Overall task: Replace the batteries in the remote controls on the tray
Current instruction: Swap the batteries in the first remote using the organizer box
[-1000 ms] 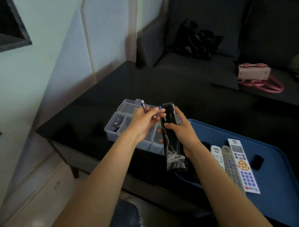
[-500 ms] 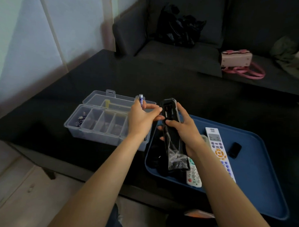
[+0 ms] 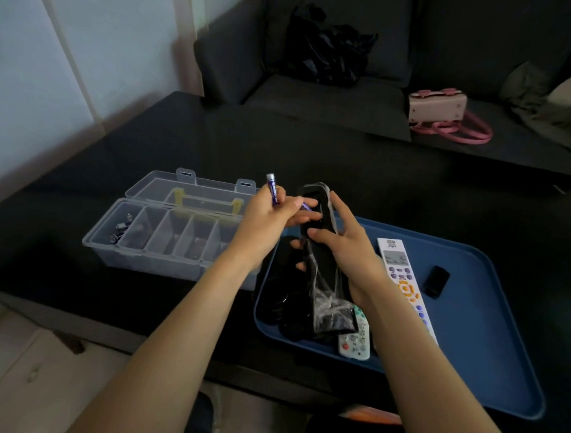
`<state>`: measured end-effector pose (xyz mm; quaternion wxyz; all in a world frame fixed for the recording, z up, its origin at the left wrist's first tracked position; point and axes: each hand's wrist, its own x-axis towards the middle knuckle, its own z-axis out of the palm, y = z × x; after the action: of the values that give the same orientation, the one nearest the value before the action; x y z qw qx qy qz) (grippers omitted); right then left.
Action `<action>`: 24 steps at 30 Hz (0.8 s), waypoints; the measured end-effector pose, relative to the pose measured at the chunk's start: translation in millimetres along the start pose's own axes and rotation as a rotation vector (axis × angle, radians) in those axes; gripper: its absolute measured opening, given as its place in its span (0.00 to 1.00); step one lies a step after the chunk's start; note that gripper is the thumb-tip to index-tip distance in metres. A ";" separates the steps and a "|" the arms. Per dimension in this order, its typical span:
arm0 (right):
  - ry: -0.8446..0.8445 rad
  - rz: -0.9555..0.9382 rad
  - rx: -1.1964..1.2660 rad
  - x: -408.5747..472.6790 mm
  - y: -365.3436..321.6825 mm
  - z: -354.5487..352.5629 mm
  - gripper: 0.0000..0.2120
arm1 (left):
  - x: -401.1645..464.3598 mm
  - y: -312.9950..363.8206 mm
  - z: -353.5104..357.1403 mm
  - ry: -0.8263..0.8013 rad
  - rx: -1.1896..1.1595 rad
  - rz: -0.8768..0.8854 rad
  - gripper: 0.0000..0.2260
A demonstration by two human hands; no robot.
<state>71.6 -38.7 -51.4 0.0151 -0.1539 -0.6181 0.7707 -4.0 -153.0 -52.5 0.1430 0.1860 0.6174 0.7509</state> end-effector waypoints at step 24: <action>0.016 -0.001 -0.022 -8.9 -6.3 -5.6 0.34 | 0.0 -2.4 8.1 0.112 0.236 0.060 0.07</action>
<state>80.5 -33.8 -44.4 0.0186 -0.1601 -0.6266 0.7625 -0.3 -145.4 -53.5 0.0628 0.1779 0.7026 0.6861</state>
